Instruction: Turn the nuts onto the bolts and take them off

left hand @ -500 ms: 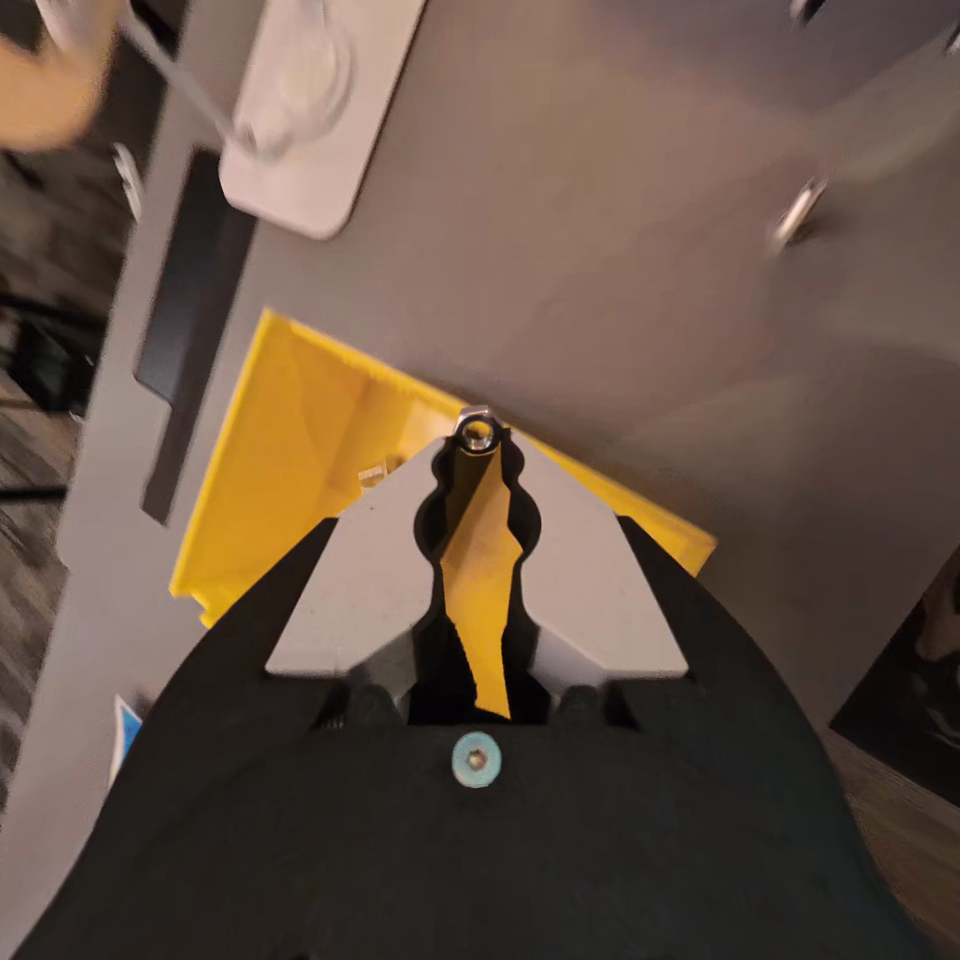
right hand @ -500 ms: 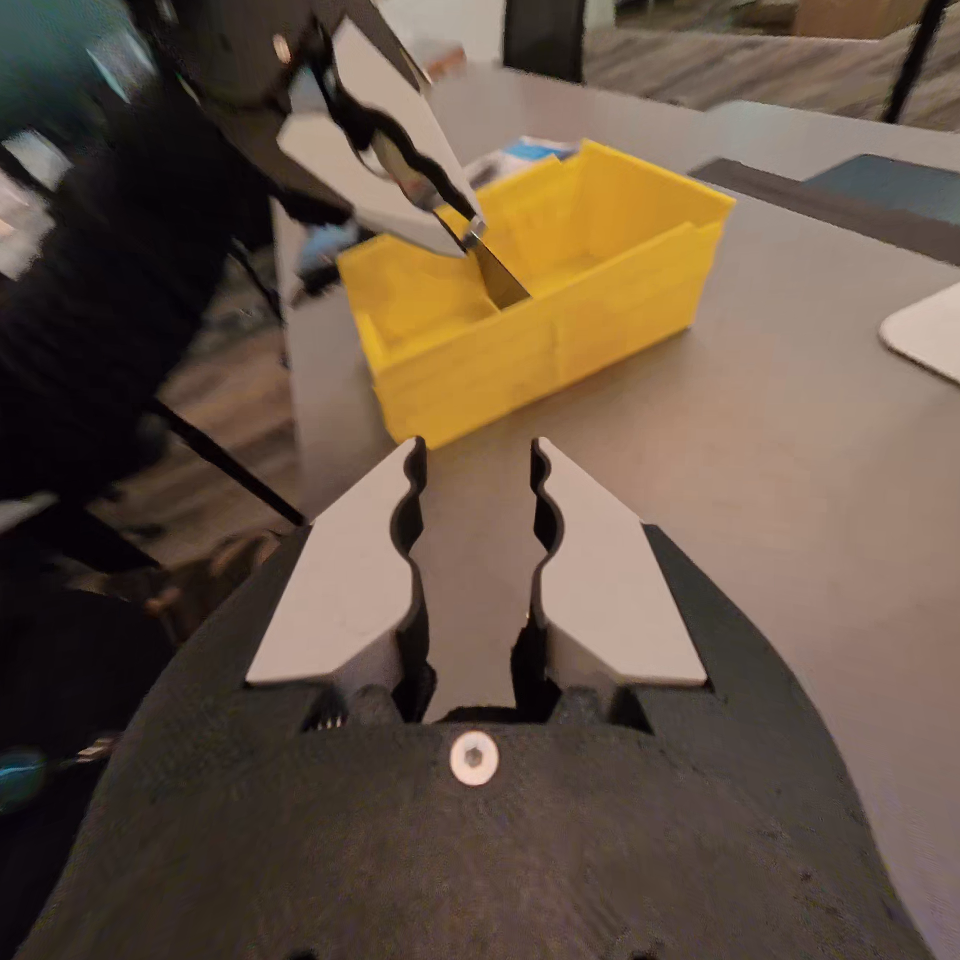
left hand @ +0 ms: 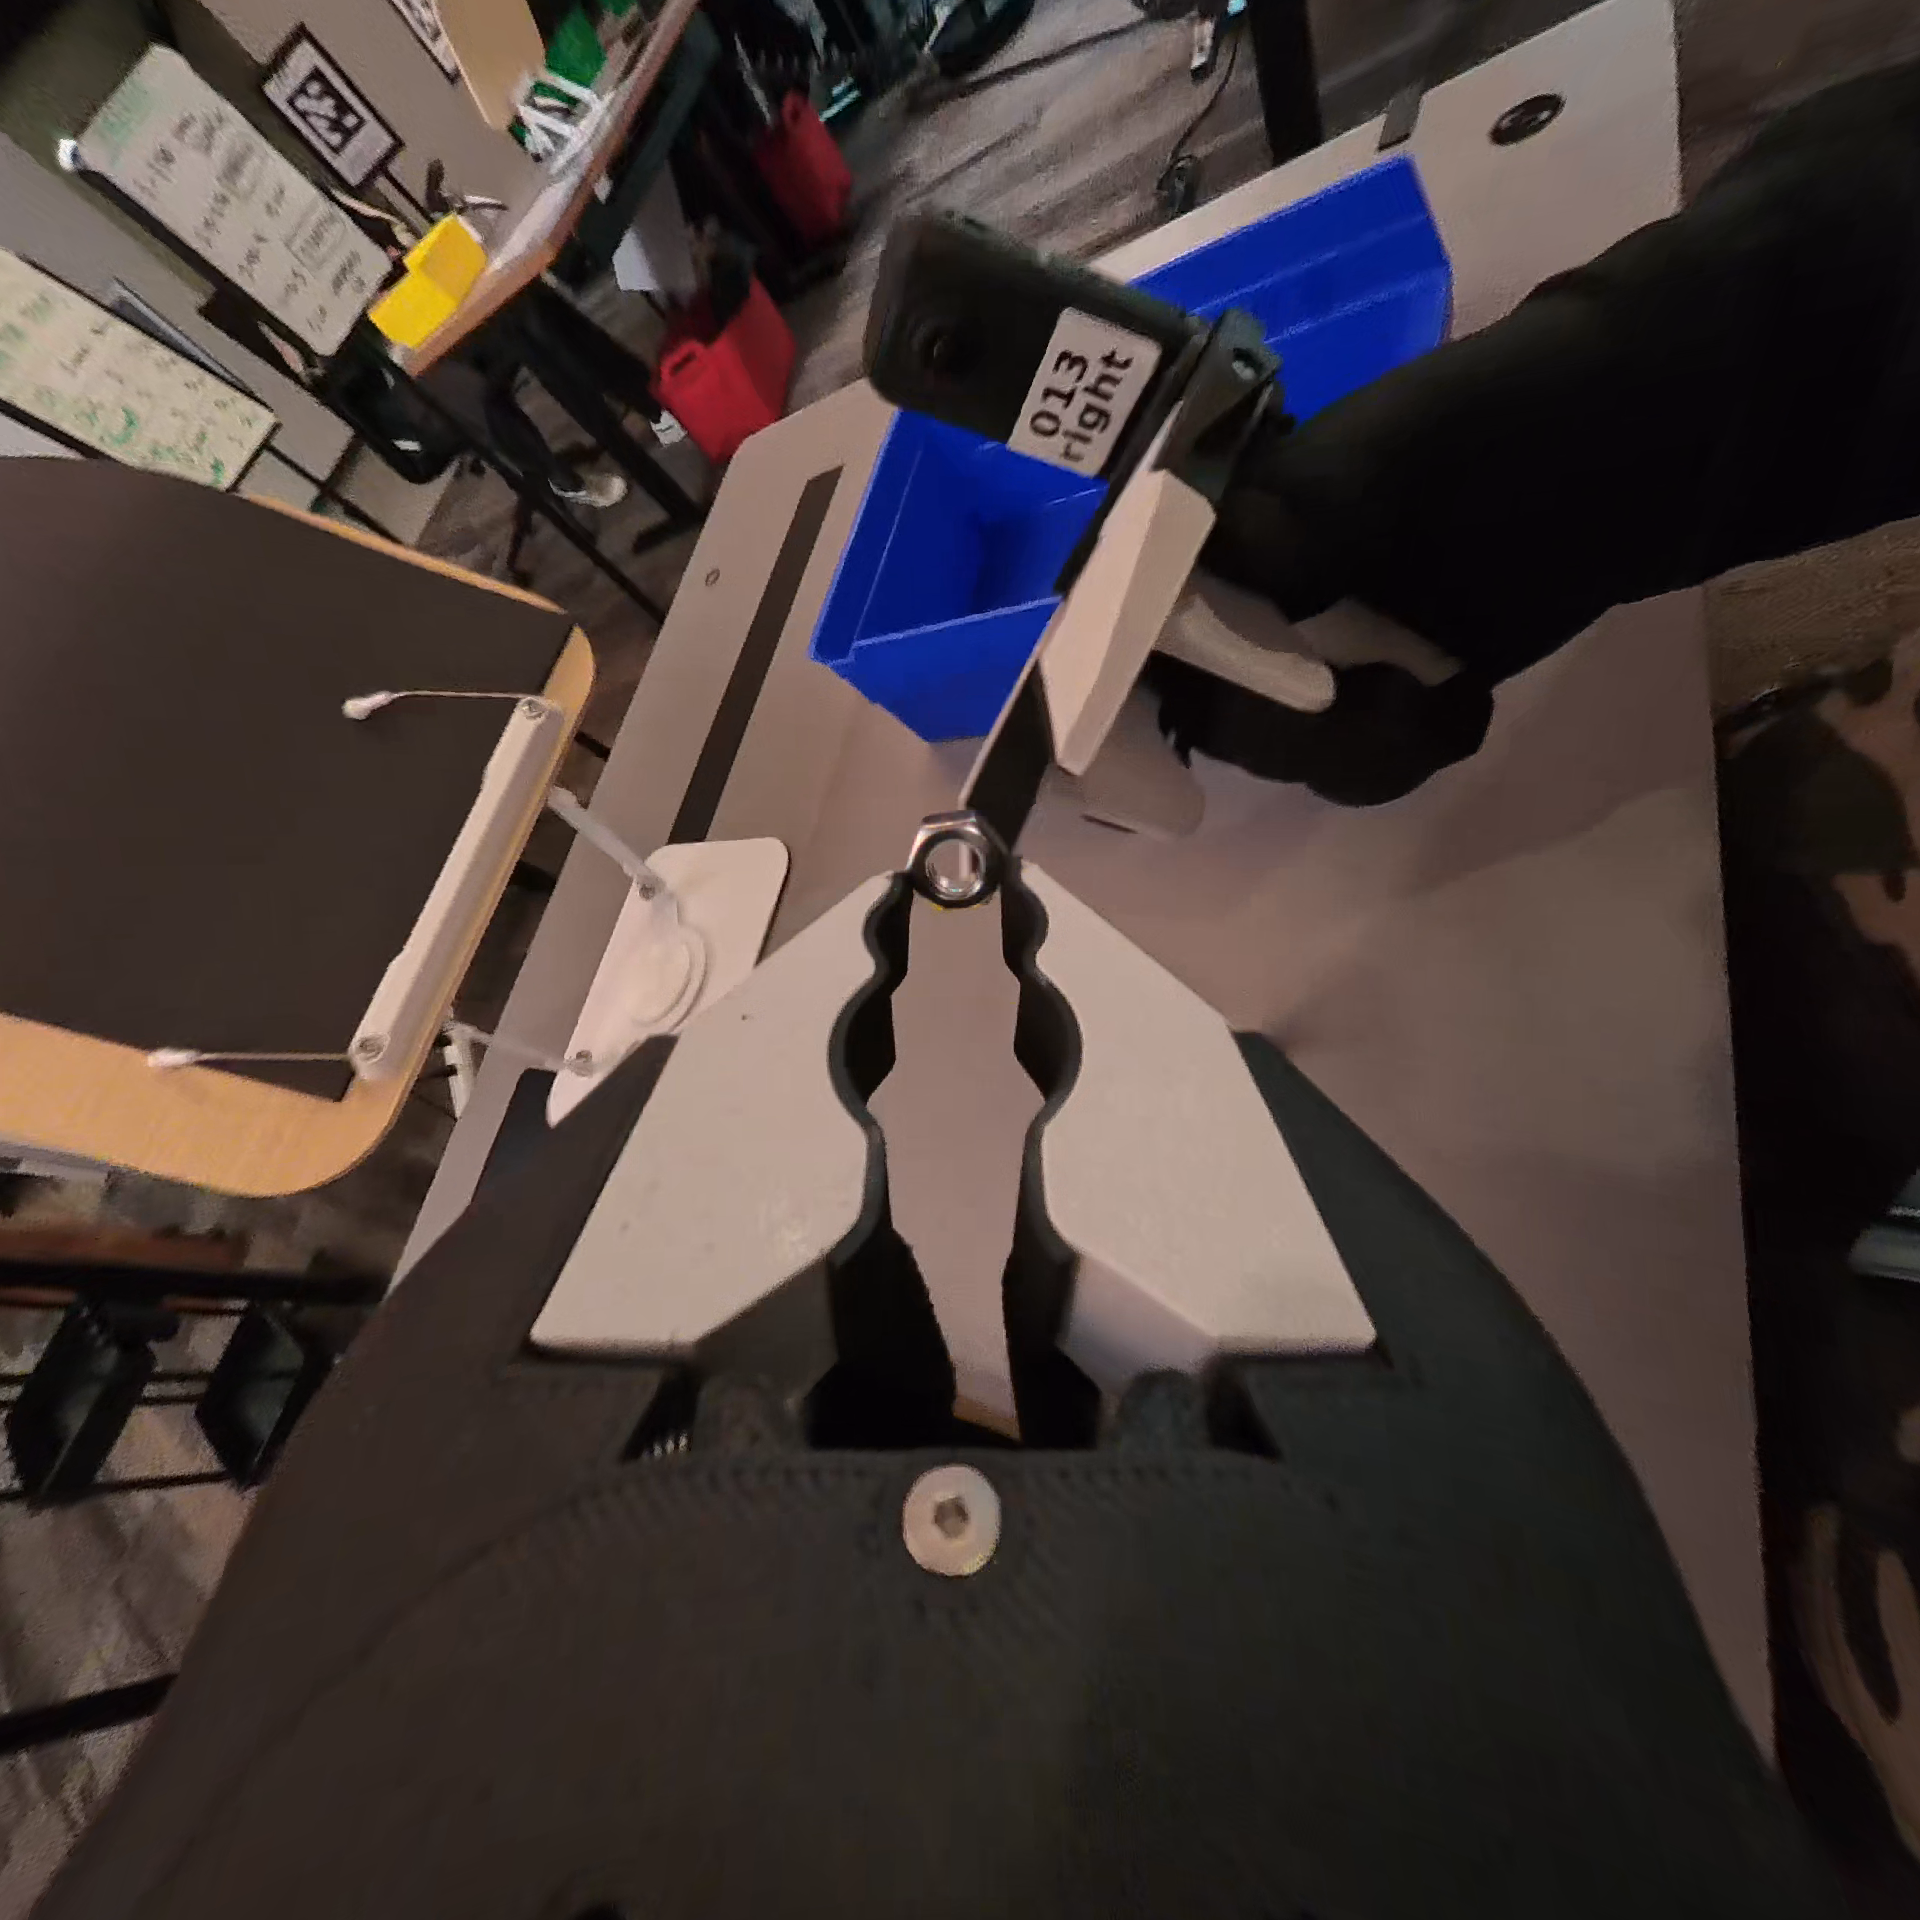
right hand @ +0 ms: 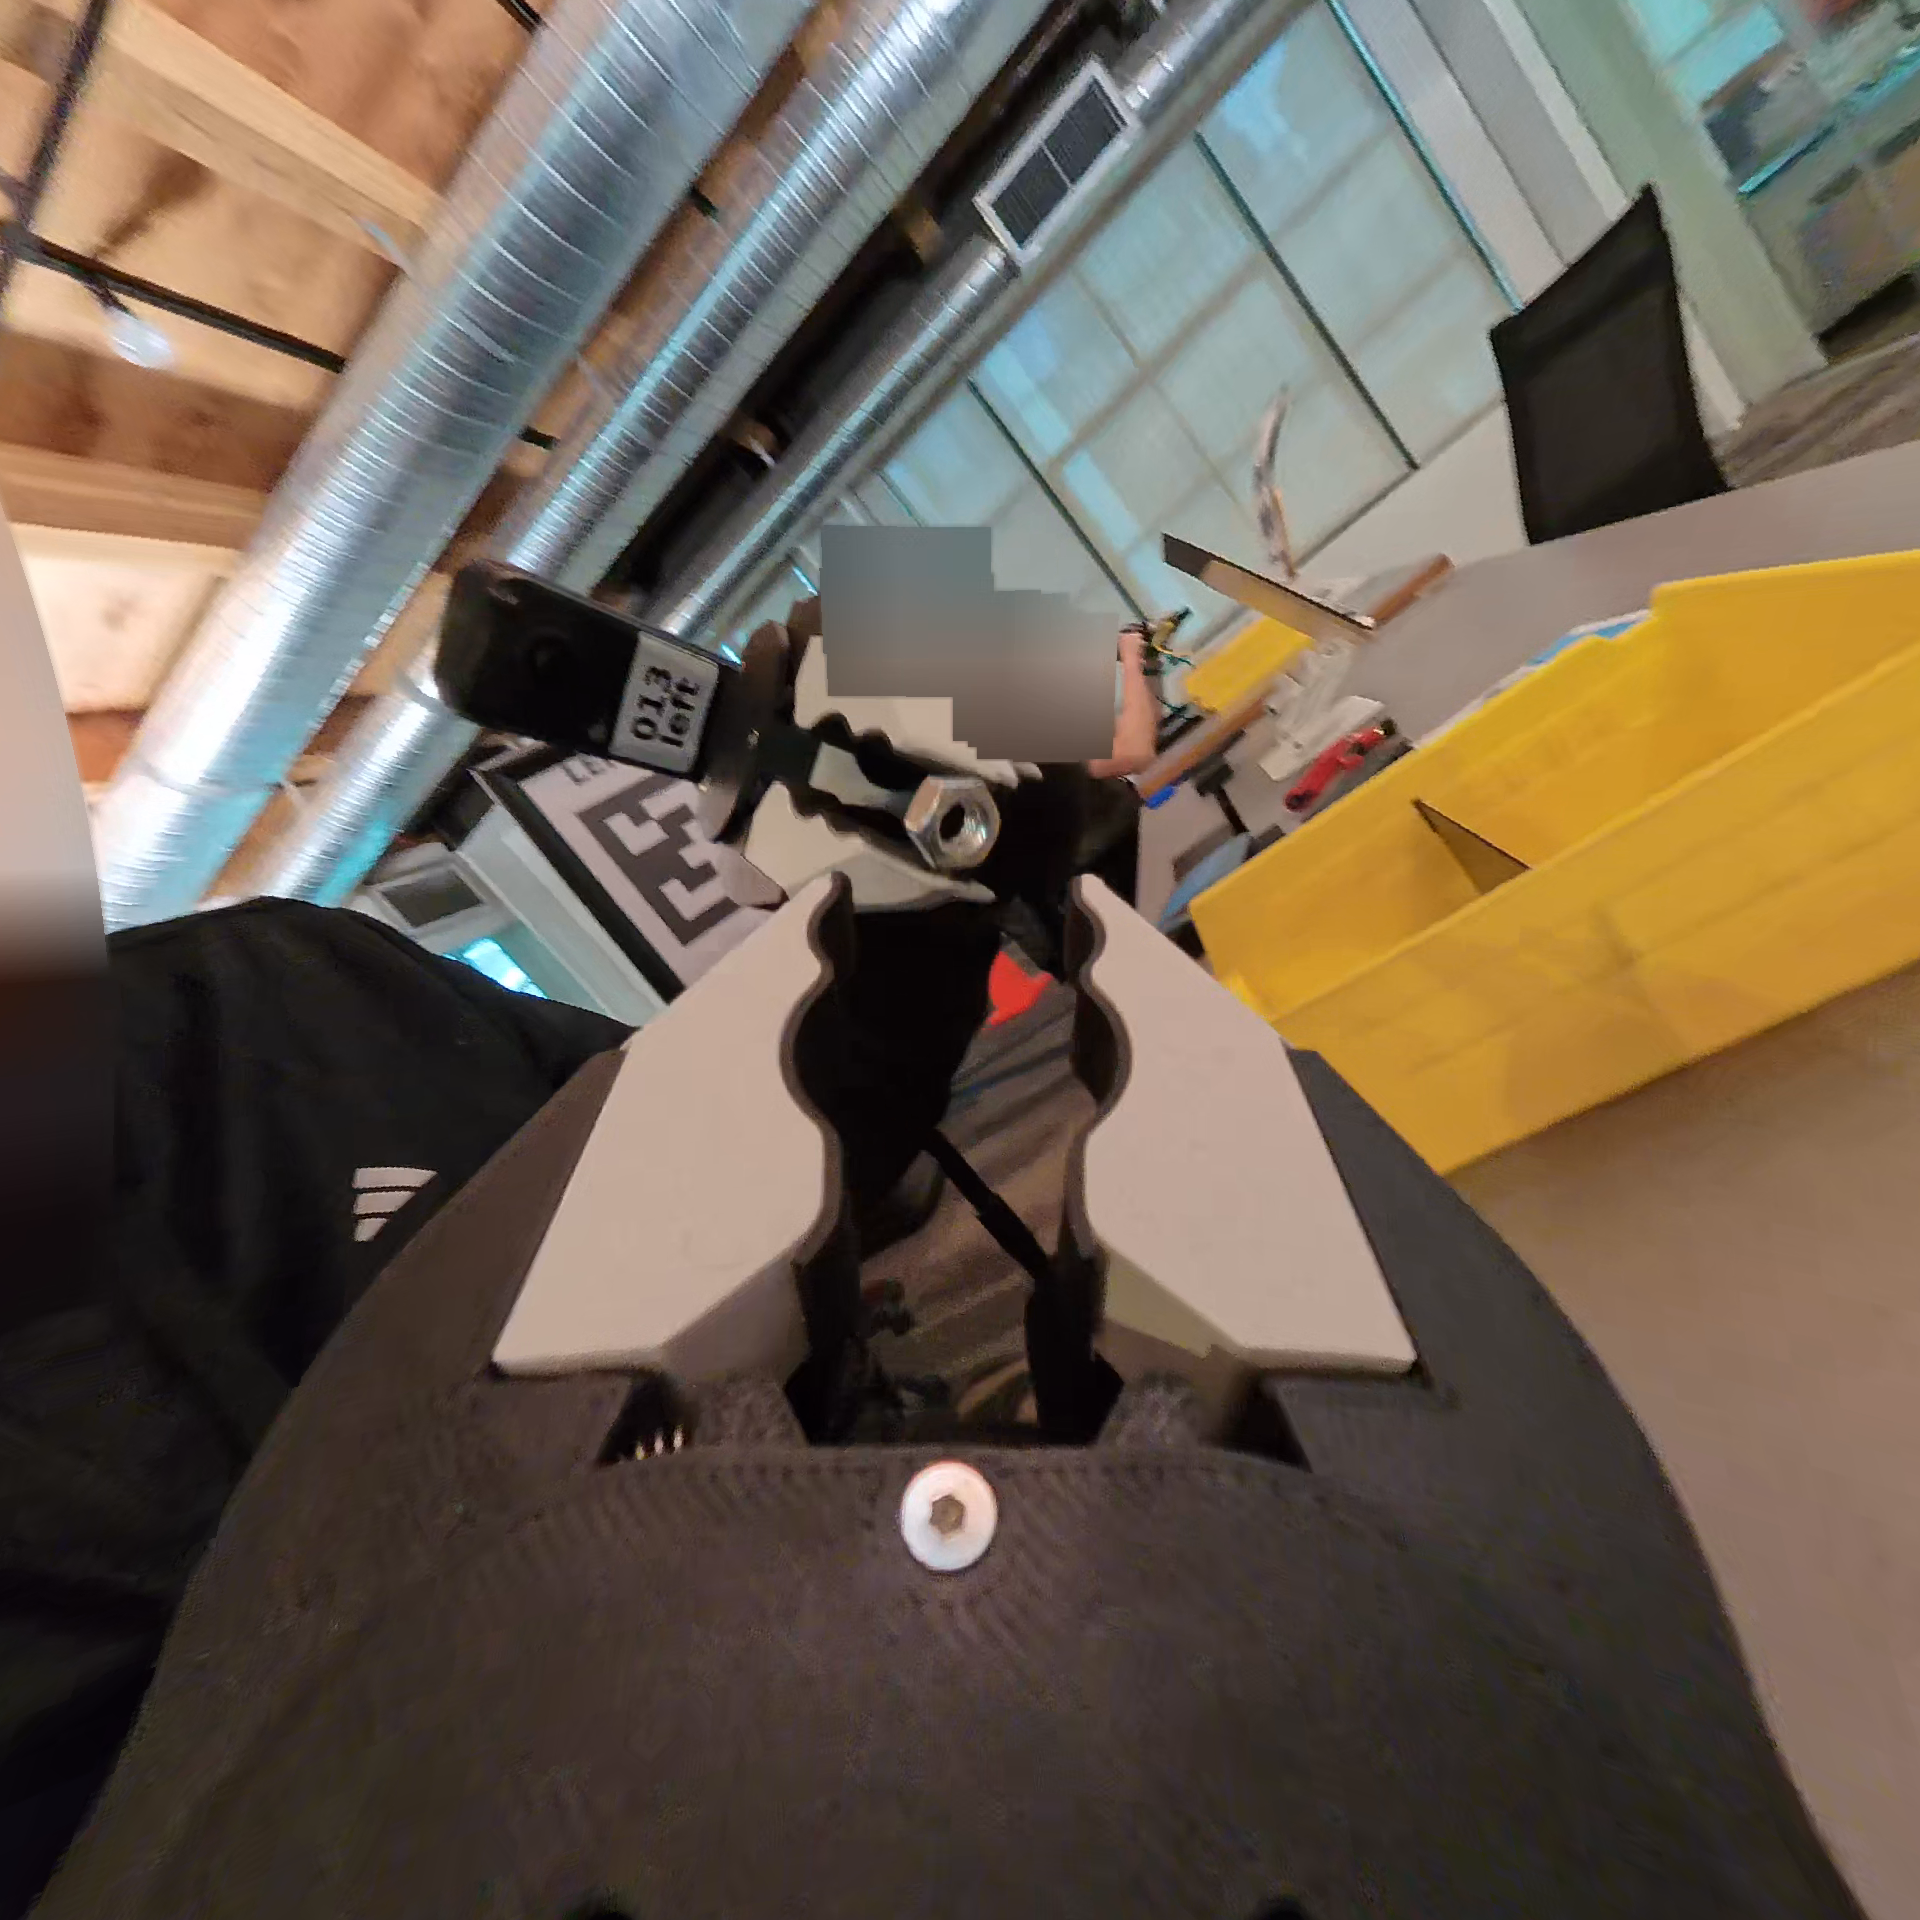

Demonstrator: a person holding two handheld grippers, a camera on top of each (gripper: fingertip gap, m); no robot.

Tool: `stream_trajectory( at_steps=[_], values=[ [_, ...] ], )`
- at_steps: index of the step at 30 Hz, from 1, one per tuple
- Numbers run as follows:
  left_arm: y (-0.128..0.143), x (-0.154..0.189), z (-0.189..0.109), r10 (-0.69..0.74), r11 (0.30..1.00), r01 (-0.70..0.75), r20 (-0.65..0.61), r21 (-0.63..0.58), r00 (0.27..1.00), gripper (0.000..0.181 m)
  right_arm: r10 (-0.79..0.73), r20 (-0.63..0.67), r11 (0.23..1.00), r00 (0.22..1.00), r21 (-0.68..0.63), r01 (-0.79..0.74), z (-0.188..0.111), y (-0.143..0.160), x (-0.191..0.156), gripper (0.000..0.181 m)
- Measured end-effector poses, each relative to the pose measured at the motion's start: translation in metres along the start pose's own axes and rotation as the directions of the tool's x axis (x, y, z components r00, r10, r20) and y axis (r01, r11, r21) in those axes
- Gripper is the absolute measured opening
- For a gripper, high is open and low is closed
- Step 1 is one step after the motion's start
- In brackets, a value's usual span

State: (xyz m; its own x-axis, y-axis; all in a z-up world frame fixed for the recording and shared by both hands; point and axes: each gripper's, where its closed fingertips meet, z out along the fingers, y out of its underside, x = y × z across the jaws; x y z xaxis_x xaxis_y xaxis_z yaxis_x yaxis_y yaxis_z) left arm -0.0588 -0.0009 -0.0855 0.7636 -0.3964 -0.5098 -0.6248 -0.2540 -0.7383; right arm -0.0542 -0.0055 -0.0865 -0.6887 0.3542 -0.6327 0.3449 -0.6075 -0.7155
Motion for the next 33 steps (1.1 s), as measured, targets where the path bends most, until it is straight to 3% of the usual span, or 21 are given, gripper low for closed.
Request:
stream_trajectory(
  at_steps=[6, 18, 33],
  values=[
    [-0.022, 0.012, 0.001, 0.045, 0.995, -0.046, 0.009, 0.090, 0.999, 0.016, 0.046, 0.099, 0.998, 0.994, 0.031, -0.049, 0.001, -0.003, -0.013, 0.037],
    [-0.028, 0.014, 0.000, 0.192, 0.979, -0.197, 0.098, 0.046, 0.977, 0.015, 0.127, 0.246, 0.989, 0.961, 0.046, -0.143, 0.001, -0.006, -0.031, 0.018],
    [-0.028, 0.015, 0.005, 0.196, 0.978, -0.202, 0.108, 0.053, 0.975, 0.016, 0.087, 0.205, 0.995, 0.975, 0.036, -0.096, -0.002, -0.007, -0.030, 0.017]
  ],
)
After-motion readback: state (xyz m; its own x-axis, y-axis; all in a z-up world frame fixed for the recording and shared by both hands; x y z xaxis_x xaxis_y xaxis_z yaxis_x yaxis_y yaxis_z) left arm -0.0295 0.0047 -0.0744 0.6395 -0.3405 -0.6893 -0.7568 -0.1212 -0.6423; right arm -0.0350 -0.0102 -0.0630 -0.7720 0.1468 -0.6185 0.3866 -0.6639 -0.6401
